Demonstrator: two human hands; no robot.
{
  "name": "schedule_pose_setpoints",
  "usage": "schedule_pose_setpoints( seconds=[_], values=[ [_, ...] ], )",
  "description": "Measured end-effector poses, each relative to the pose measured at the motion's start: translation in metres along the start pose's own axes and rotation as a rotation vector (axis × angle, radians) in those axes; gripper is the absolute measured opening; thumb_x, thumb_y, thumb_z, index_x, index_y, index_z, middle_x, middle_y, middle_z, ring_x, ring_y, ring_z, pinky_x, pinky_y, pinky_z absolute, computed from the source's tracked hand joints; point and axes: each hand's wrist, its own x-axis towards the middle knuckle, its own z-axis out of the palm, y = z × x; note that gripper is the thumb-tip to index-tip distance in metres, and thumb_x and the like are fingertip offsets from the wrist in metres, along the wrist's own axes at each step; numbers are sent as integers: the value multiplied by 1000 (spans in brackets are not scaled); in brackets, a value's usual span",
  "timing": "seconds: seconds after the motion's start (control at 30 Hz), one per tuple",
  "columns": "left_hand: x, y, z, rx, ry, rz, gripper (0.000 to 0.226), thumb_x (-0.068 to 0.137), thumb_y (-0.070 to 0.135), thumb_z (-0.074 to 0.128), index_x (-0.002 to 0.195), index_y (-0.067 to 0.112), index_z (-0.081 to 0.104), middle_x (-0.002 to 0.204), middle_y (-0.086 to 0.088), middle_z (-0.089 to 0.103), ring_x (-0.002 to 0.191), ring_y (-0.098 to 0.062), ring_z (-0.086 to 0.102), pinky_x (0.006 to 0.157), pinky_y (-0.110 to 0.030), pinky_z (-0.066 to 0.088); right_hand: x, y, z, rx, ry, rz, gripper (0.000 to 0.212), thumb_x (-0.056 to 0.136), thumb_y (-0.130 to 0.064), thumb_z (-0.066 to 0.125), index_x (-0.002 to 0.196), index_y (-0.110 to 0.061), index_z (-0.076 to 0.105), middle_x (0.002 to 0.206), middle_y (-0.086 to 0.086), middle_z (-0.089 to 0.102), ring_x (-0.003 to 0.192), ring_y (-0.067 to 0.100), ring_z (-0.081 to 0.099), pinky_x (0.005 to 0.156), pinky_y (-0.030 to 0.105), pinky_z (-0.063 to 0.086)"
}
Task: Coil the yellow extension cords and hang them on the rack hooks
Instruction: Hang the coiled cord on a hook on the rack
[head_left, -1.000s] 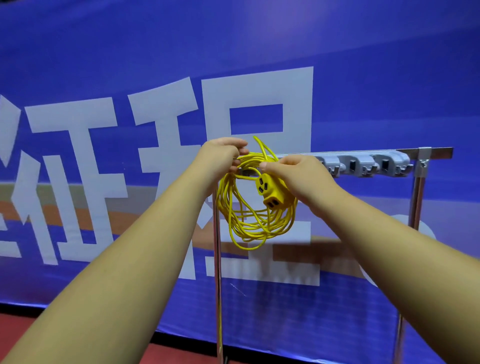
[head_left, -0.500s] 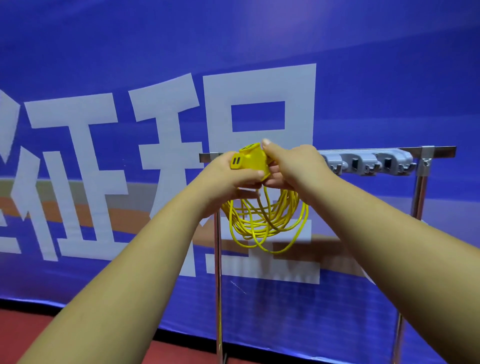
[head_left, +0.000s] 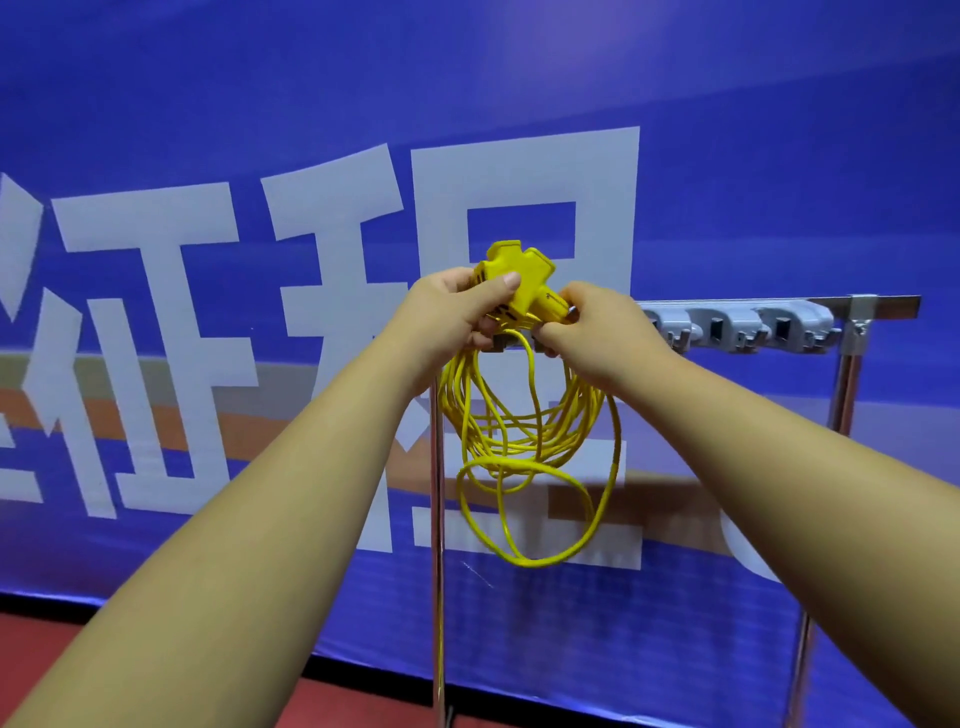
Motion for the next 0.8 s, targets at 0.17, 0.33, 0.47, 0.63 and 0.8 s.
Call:
schedule_pose_setpoints(
  seconds=[0.17,0.33,0.47,0.63,0.8],
  values=[
    [-16,-27,0,63,-147,-161,60,91,66,64,119,13,68,111,-9,76,92,-22,73,83,-39,63,-5,5,7,231,34,119,13,93,-11,59,104,-16,56,88,13,73,64,27,69,47,30,52],
    [-56,-67,0,440,-538,-422,70,77,75,73,116,17,67,112,-4,73,97,-19,74,88,-39,62,-1,17,7,128,104,147,12,97,-17,51,106,-11,57,90,12,66,75,28,63,55,31,42],
    [-75,-87,13,556,-660,-505,67,80,71,75,115,15,63,109,-7,70,95,-16,75,79,-38,65,-1,21,9,230,130,186,18,95,-18,50,107,-13,62,79,6,72,67,24,66,59,34,52],
    [-87,-106,33,843,-623,-712,72,88,71,64,113,5,57,112,-14,69,89,-29,79,83,-50,64,-4,22,8,256,122,196,20,92,-15,49,107,-14,62,69,-1,75,64,17,65,59,35,55],
    [-93,-114,39,879,-529,-521,42,93,53,70,92,12,62,89,-9,71,75,-20,72,77,-39,65,-9,21,5,281,102,186,17,92,-15,49,105,-15,61,72,0,76,61,17,63,57,34,51]
  ],
)
